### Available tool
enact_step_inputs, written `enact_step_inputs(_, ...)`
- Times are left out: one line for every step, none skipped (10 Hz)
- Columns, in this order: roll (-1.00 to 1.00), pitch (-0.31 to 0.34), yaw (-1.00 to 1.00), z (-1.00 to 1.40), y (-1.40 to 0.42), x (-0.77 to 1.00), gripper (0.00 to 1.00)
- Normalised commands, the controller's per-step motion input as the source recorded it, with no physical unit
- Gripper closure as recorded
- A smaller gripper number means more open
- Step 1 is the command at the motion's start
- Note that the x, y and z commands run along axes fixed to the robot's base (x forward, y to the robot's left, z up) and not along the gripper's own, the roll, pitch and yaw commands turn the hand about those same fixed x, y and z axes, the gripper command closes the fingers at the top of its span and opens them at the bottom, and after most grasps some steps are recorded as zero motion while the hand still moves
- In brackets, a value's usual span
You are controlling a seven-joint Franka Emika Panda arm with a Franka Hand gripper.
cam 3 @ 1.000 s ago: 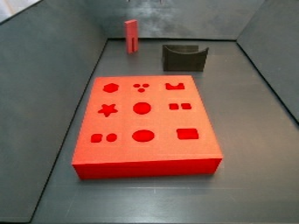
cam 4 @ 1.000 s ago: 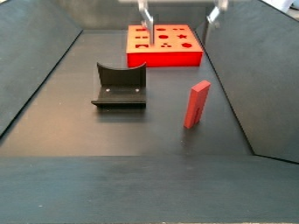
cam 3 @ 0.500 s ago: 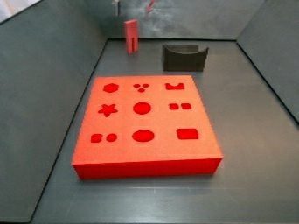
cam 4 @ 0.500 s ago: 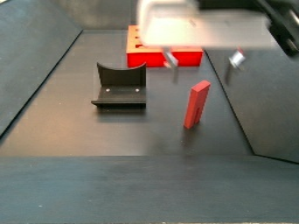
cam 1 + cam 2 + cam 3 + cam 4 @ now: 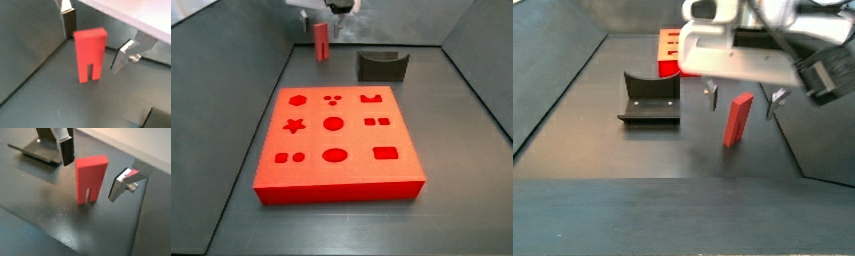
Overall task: Pick up the double-square object. Move up. Move to above the board. Insert the double-square object.
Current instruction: Pick up the double-square object.
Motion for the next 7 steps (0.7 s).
enact_step_inputs(0.0, 0.0, 0.0, 0.0, 0.0, 0.0, 0.0)
enact_step_inputs(0.0, 0.0, 0.0, 0.0, 0.0, 0.0, 1.0)
enact_step_inputs(0.0, 0.0, 0.0, 0.0, 0.0, 0.0, 1.0)
enact_step_inputs(0.0, 0.0, 0.0, 0.0, 0.0, 0.0, 1.0)
enact_step_inputs(0.0, 0.0, 0.0, 0.0, 0.0, 0.0, 1.0)
enact_step_inputs(0.0, 0.0, 0.0, 0.0, 0.0, 0.0, 1.0)
enact_step_inputs(0.0, 0.0, 0.0, 0.0, 0.0, 0.0, 1.0)
